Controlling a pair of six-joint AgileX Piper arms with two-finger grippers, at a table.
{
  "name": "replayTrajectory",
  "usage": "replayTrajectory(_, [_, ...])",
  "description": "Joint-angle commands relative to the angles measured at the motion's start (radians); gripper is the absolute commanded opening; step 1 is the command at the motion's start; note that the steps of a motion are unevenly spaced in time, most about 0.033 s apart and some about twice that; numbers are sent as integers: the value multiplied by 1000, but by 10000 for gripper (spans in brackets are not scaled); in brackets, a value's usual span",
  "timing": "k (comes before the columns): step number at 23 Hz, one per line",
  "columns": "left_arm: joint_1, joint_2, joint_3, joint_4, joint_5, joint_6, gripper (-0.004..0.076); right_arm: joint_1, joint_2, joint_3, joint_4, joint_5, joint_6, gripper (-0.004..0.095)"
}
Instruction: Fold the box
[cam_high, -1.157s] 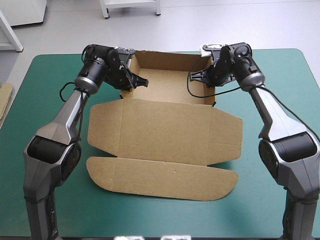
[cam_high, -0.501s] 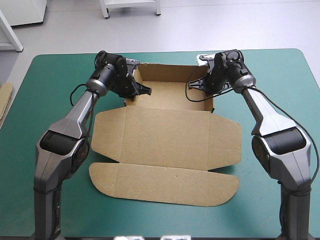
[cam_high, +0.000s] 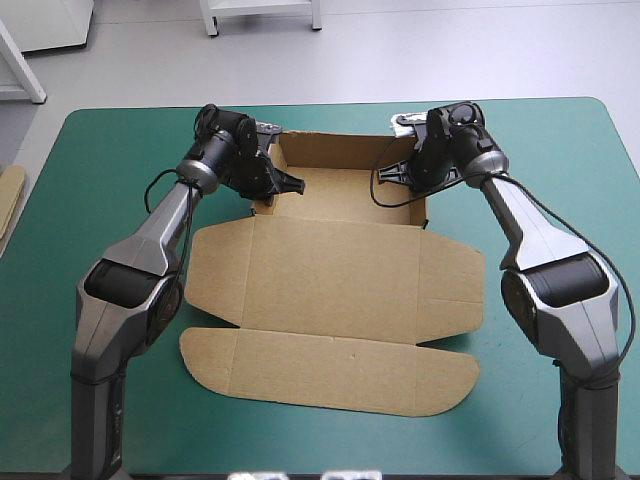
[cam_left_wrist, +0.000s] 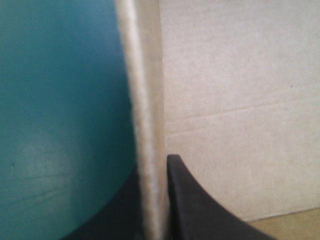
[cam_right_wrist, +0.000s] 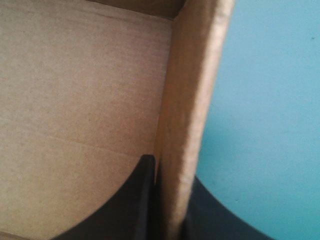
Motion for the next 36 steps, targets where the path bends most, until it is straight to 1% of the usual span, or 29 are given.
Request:
replayTrajectory(1, [-16,-69,-36,-48,-30,25,135,18,-70,-30,43,2,-49,179])
replayTrajectory(2, [-16,-69,-36,-48,-31,25,242,18,-70,-30,43,2,-47,244])
replayTrajectory(3, [-16,-69,-36,-48,-31,25,292,18,-70,-30,43,2,-45,270])
replayTrajectory(4, [-16,-69,-36,-48,-29,25,419,18,-70,-30,43,2,-43,299])
replayTrajectory(5, [-16,-69,-36,-48,-29,25,461,18,-70,-30,43,2,-40,306])
replayTrajectory(6, [-16,-69,-36,-48,-29,25,523,18,-72,-32,43,2,-33,317])
replayTrajectory(8, [-16,-82,-36,-48,-33,25,529,18,-79,-44,43,6,-31,342])
replayTrajectory(10, [-16,-110,-36,-48,-53,25,529,18,-102,-60,20,4,-31,391])
replayTrajectory(11, [-16,-137,-36,-46,-70,25,529,18,-121,-71,-11,10,-28,440])
replayTrajectory(13, [-16,-176,-36,-15,-88,25,529,18,-148,-80,-49,20,-19,491])
replayTrajectory(14, [-16,-198,-36,10,-83,25,528,18,-164,-80,-60,42,-20,510])
replayTrajectory(16, [-16,-235,-36,51,-65,34,529,18,-185,-80,-85,78,-17,515])
replayTrajectory(18, [-16,-282,-36,59,-21,41,529,18,-211,-80,-85,80,-16,515])
replayTrajectory(22, [-16,-371,-36,67,33,64,528,18,-255,-78,-81,80,-3,515])
replayTrajectory(26, [-16,-505,-21,75,39,66,528,18,-303,-78,-79,80,-3,515])
replayTrajectory(30, [-16,-664,100,75,39,66,528,18,-321,-78,-79,80,-6,513])
replayTrajectory(33, [-16,-810,249,76,37,70,527,18,-323,-78,-73,80,-17,513])
replayTrajectory(36, [-16,-983,417,80,3,74,507,18,-325,-78,-58,80,-23,514])
